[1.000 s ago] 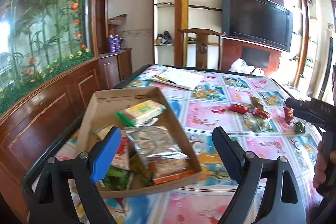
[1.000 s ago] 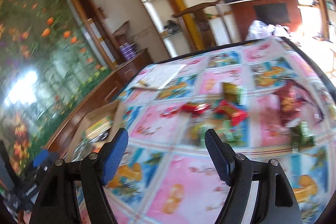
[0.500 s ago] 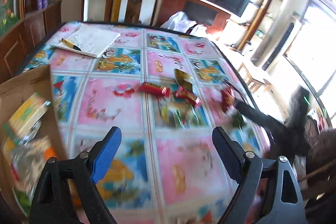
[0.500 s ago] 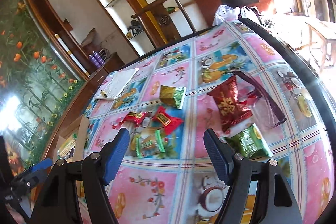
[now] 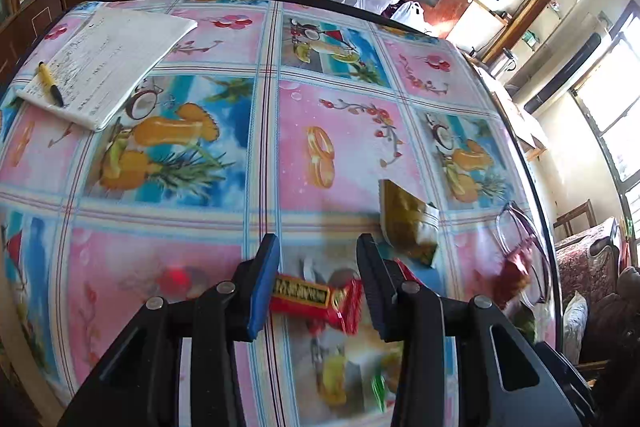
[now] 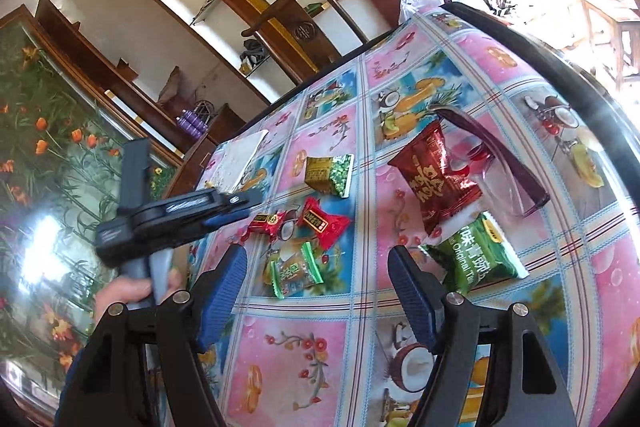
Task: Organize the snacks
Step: 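Grasp the red wrapped snack bar with the left gripper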
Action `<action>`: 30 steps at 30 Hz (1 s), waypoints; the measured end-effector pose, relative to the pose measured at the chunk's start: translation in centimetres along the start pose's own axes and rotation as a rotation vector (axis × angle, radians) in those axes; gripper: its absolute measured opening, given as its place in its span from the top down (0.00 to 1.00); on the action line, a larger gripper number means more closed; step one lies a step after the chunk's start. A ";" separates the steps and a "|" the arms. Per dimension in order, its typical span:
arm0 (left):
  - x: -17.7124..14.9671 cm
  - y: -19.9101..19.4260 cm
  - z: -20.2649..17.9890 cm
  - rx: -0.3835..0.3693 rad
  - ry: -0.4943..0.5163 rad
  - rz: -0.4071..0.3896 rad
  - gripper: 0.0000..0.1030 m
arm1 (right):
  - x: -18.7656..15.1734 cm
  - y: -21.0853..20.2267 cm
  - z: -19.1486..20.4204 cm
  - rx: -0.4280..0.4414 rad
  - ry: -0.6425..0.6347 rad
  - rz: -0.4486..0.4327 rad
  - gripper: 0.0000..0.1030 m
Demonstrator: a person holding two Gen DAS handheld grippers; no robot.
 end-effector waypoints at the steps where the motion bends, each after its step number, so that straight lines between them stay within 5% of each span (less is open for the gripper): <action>1: 0.1 0.5 0.2 -0.004 -0.005 0.013 0.62 | 0.0 0.0 0.1 0.000 -0.004 -0.001 0.25; 11: -4.9 -0.3 -0.1 0.041 0.046 0.052 0.60 | 0.0 -0.3 0.2 0.000 -0.007 -0.005 0.25; 16: -6.7 -0.9 -0.1 0.056 0.047 0.053 0.30 | -0.2 -0.5 0.4 0.009 -0.009 -0.010 0.25; 20: -8.3 -1.0 -0.8 0.103 0.089 0.039 0.29 | -0.2 -0.5 0.3 0.006 -0.006 -0.008 0.25; 24: -8.5 -0.4 -2.0 0.212 0.186 -0.001 0.40 | -0.3 -0.6 0.5 0.030 -0.008 -0.005 0.25; 30: -8.3 -0.2 -2.9 0.225 0.264 -0.037 0.75 | -0.4 -0.5 1.0 0.019 -0.030 -0.004 0.25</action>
Point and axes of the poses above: each gripper's, at about its wrist camera, not at the fingertips, and y roughly the way its jaws point, z to its left, x to its top, the point moved 1 cm from there along y, roughly the way its jaws point, and after that the axes turned 9 degrees about z, right-handed, at the moved point
